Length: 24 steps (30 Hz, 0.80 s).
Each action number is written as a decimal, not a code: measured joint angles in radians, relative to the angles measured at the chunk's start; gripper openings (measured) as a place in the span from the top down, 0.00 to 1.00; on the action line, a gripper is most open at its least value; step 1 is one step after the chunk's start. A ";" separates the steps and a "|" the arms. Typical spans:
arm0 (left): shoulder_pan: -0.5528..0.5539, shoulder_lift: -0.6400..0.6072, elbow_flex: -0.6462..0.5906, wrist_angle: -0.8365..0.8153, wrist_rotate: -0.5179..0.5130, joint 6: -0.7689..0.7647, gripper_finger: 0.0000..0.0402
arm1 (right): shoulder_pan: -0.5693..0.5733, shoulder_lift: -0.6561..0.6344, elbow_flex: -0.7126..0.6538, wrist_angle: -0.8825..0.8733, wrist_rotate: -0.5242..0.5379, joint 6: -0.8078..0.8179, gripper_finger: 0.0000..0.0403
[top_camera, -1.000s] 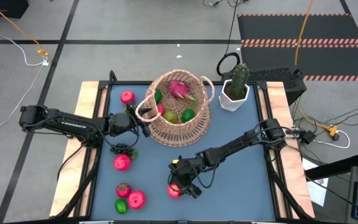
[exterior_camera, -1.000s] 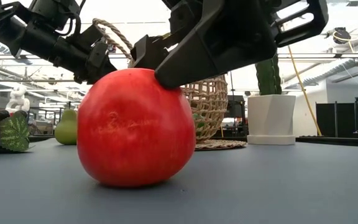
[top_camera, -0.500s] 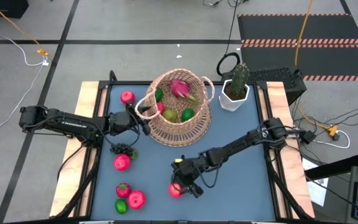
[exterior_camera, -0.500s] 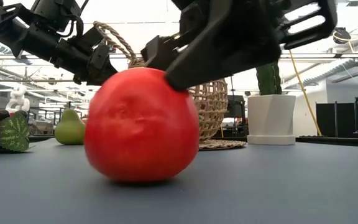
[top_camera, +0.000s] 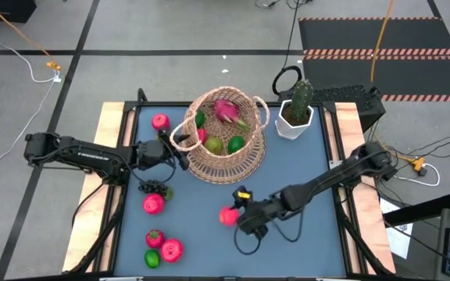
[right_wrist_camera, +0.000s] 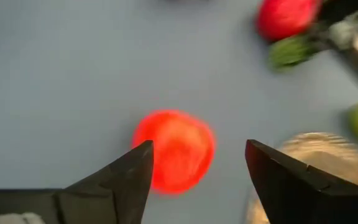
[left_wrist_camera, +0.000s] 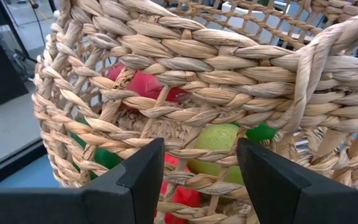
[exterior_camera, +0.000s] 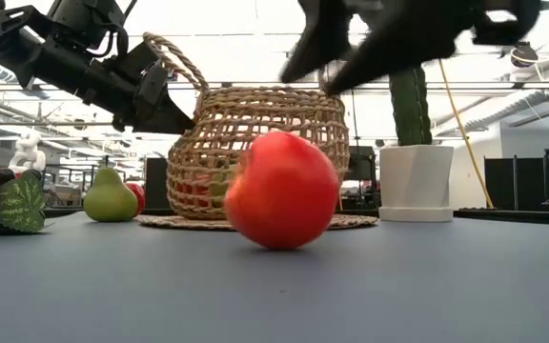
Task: Build produce basket
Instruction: Put the apple into the brown basket
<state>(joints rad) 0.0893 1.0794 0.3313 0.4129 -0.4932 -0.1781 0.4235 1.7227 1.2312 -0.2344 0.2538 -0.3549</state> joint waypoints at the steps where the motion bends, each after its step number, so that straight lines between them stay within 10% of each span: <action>1: -0.002 0.000 0.000 -0.001 0.001 -0.009 0.49 | -0.003 -0.016 0.000 0.001 0.023 -0.012 0.41; 13: -0.013 0.000 0.000 -0.038 0.004 -0.008 0.49 | -0.156 -0.112 0.001 0.243 0.061 -0.188 0.63; 24: -0.030 -0.001 0.001 -0.103 0.006 -0.019 0.49 | -0.329 -0.114 -0.221 0.508 0.061 -0.020 0.72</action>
<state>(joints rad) 0.0593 1.0786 0.3321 0.3102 -0.4868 -0.1970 0.0950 1.6089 1.0102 0.2737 0.3149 -0.3753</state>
